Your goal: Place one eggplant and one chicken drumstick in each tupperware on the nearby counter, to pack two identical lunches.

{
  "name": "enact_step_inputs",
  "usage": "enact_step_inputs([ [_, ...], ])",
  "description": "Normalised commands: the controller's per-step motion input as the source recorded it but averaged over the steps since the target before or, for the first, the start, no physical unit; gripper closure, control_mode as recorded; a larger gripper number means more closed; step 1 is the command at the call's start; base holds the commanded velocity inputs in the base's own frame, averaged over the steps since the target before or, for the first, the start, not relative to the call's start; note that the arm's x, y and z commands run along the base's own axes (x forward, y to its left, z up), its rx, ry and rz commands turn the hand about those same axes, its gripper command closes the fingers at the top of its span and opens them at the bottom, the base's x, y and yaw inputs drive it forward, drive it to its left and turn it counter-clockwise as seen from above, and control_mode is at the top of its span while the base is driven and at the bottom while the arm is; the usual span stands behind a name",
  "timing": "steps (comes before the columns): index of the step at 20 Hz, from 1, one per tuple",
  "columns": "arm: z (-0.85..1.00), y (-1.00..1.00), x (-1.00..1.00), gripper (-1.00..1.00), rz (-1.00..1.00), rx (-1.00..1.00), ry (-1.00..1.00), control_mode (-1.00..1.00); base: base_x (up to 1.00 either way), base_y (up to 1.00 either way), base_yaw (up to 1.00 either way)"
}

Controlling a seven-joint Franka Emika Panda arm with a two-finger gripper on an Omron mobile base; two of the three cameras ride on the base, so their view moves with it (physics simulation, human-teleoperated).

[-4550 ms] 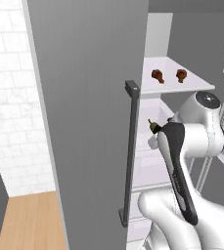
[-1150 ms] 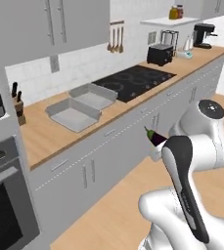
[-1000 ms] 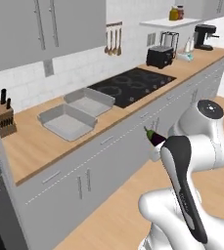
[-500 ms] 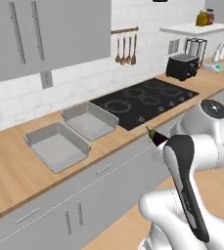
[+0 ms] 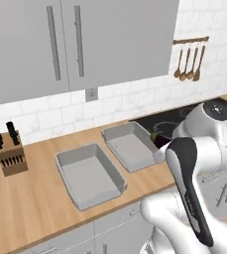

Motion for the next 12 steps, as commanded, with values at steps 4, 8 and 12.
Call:
enact_step_inputs([
  [4,-0.65,-0.28,1.00,1.00,0.03,0.00,0.05,-1.00,0.00,0.00,0.00],
  [8,-0.80,-0.01,1.00,1.00,0.00,-0.03,0.03,-1.00,0.00,0.00,0.00],
  [12,-0.46,-0.06,1.00,1.00,0.00,0.00,0.03,-1.00,0.00,0.00,0.00],
])
